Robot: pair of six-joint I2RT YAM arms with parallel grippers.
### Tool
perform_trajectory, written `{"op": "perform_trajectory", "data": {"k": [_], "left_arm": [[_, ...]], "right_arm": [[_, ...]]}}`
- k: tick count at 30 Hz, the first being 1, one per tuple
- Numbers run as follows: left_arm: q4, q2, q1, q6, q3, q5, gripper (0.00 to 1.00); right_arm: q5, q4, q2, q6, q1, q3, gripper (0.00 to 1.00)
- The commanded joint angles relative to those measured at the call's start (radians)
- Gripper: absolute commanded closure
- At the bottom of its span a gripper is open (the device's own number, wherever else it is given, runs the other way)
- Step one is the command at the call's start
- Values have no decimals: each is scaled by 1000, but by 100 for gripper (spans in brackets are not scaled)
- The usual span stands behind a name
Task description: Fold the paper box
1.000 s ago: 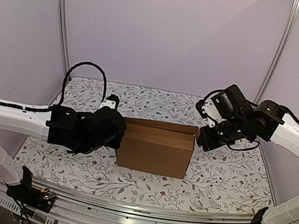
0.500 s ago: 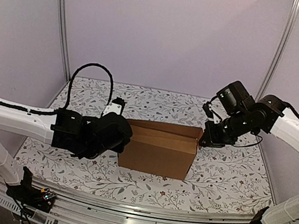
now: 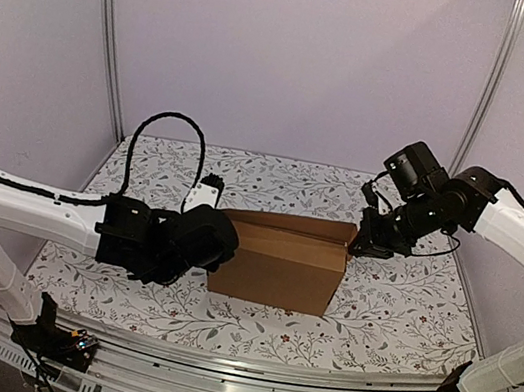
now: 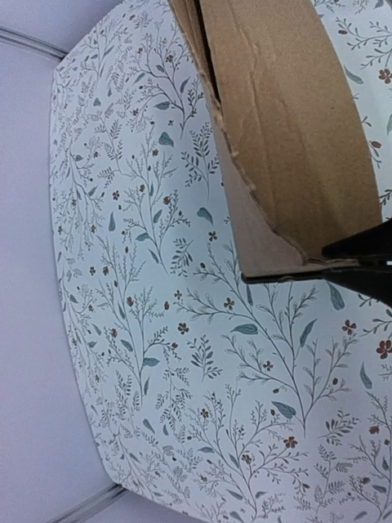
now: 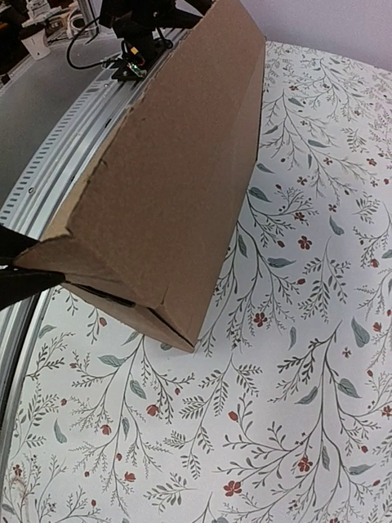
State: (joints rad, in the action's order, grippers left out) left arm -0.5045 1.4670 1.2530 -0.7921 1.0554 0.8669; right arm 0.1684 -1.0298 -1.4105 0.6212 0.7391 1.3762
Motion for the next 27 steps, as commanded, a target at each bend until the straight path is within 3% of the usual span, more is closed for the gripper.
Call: {"op": "perform_trajectory", "data": {"k": [1,13,27], "left_arm": [[-111,60,36,10,-43,-165,100],[-98,76,37,-6,-37,-193,100],[-94,91,38,-8,-25,-211,100]], "right_arm": [[-29,69,20,43,5,-61,100],[-162,173,100,123,51,-194,100],[-412,268,137,218,213,-349,100]]}}
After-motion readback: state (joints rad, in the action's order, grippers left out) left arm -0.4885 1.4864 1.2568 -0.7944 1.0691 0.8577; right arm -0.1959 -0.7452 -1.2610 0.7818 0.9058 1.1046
